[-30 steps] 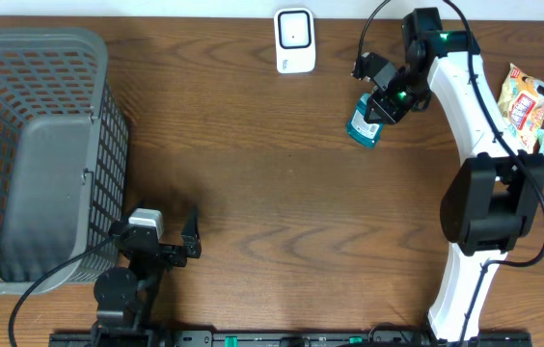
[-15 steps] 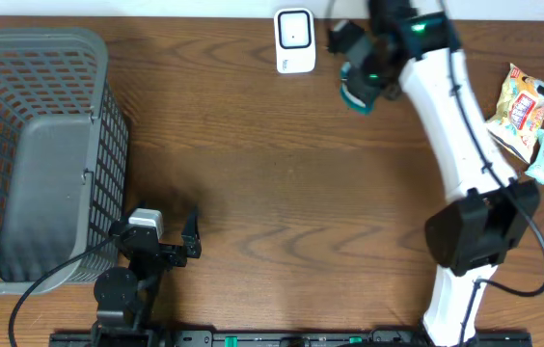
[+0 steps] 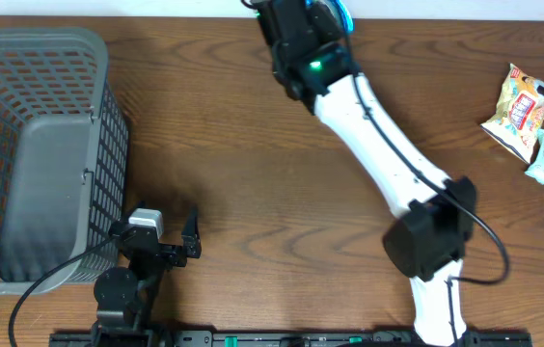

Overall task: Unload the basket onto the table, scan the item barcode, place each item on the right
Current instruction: 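Carry the mouthwash bottle toward the white scanner, then hold the mouthwash bottle in front of the white scanner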

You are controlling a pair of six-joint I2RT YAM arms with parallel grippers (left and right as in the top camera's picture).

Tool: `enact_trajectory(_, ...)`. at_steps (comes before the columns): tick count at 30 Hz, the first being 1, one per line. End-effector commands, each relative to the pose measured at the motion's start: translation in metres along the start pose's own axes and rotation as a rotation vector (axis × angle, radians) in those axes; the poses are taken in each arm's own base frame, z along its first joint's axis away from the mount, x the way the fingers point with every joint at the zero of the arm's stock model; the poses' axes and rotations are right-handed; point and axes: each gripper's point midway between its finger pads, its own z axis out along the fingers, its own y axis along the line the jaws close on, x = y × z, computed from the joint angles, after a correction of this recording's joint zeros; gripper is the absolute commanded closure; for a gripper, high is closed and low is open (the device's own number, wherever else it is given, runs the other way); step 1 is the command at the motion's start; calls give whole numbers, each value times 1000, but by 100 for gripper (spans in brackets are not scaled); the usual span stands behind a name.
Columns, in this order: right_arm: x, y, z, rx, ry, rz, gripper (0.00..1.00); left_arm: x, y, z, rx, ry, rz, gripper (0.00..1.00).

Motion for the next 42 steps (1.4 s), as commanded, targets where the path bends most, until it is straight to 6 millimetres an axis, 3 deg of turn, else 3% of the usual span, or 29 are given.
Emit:
enact_trajectory(1,7,6,29,180,55,-58,77,12,0,1,6,35,8,2)
enact_trajectory(7,-7,27,62,395,10,-99,77,12,0,1,6,35,8,2)
enact_trajectory(10,-13,47,75,432,-40,-129,75,12,0,1,6,35,8,2)
enact_trajectory(15,-2,90,98,444,-54,-258,74,12,0,1,6,35,8,2)
enact_trajectory(19,0,108,103,445,-76,-302,73,12,0,1,6,35,8,2)
enact_trajectory(25,-16,128,99,386,-171,-325,73,12,0,1,6,35,8,2)
enact_trajectory(35,-17,127,96,393,-165,-324,74,12,0,1,6,35,8,2)
enact_trajectory(39,-7,105,96,465,-88,-281,73,12,0,1,6,35,8,2)
enact_trajectory(42,6,73,98,549,-6,-195,78,12,0,1,6,35,8,2)
